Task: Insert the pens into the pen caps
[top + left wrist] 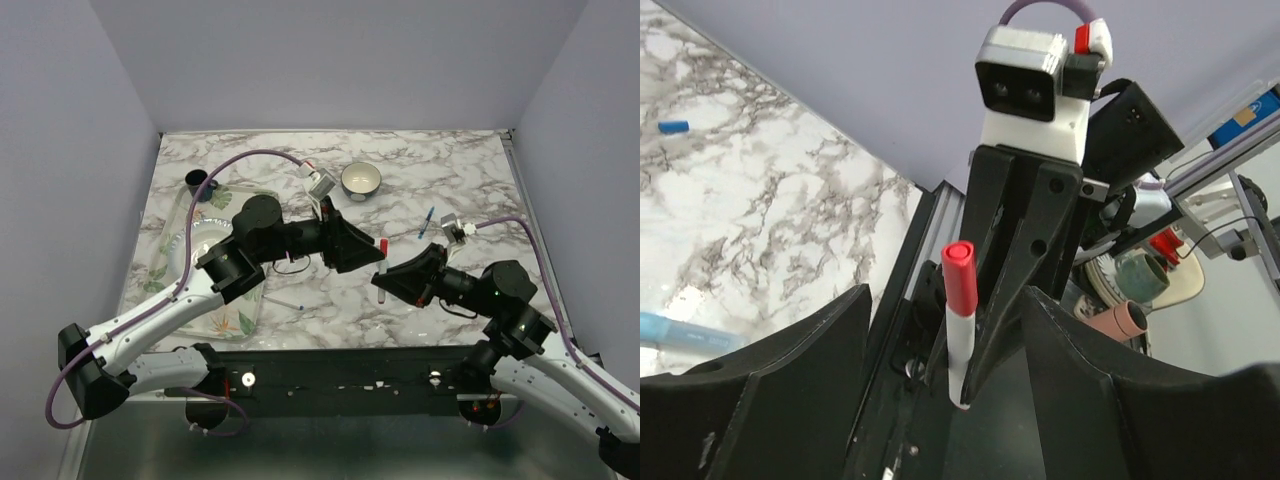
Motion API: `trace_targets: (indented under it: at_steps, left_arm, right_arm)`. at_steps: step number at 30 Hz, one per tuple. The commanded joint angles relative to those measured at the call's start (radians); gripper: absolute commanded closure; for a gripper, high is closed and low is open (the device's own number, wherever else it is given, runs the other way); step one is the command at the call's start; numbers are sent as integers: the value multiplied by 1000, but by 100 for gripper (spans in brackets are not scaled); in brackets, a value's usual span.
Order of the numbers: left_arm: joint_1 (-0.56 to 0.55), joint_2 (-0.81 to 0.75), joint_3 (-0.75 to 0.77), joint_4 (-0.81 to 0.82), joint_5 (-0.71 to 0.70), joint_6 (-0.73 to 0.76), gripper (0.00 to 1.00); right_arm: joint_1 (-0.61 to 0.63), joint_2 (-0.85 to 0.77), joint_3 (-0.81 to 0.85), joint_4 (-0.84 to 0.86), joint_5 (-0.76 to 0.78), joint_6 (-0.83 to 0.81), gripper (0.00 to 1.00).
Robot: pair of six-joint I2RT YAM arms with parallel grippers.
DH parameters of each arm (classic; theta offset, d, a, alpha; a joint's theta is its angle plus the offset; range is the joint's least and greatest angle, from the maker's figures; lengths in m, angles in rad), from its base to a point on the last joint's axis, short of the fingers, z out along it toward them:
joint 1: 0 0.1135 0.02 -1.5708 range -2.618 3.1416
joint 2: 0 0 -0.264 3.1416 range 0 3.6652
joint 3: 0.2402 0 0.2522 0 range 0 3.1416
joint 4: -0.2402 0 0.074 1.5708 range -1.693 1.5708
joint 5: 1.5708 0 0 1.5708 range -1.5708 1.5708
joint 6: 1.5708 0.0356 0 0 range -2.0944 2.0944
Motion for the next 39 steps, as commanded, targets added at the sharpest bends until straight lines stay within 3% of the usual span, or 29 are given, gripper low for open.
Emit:
trace_targets:
  at_steps: [1, 20, 27, 30, 34, 39]
  left_arm:
    - [-2, 48, 80, -20, 14, 65, 30]
    - [-2, 118, 128, 55, 80, 56, 40]
    - [-2, 115, 114, 75, 109, 44, 48]
    - [-3, 115, 105, 81, 119, 42, 54]
    - [-2, 114, 89, 110, 148, 28, 76]
    - [-2, 112, 46, 148, 198, -13, 94]
  right_arm:
    - [-4, -22, -14, 33, -63, -6, 99]
    - [-4, -18, -17, 27, -74, -6, 99]
    - [-4, -14, -26, 37, -69, 2, 99]
    - [-4, -12, -28, 42, -66, 3, 99]
    - [-4, -12, -23, 39, -63, 8, 99]
    - [-4, -12, -14, 63, -61, 14, 99]
